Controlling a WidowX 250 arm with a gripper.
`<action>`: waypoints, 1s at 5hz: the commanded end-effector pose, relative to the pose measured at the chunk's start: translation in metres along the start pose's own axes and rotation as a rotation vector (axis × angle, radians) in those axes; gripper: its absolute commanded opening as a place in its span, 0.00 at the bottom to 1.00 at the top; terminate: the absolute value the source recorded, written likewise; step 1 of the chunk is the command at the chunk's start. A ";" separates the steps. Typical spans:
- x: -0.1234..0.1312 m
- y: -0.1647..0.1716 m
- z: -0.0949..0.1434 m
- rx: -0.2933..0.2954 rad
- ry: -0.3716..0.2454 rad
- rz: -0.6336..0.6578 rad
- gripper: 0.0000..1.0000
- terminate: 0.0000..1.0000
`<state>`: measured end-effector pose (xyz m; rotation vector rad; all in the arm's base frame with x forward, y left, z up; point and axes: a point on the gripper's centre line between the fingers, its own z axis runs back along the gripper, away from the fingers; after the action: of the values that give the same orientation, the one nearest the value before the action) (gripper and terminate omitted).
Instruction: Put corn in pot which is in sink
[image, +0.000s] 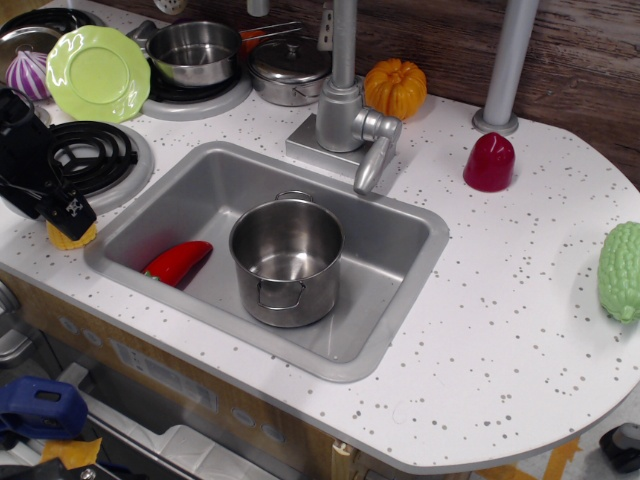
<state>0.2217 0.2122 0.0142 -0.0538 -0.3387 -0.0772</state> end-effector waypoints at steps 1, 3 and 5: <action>0.011 0.004 0.004 0.019 -0.029 -0.035 0.00 0.00; 0.016 -0.008 0.009 0.042 -0.061 -0.033 0.00 0.00; 0.039 -0.039 0.022 0.100 -0.101 -0.037 0.00 0.00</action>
<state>0.2518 0.1549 0.0398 0.0019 -0.4009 -0.0576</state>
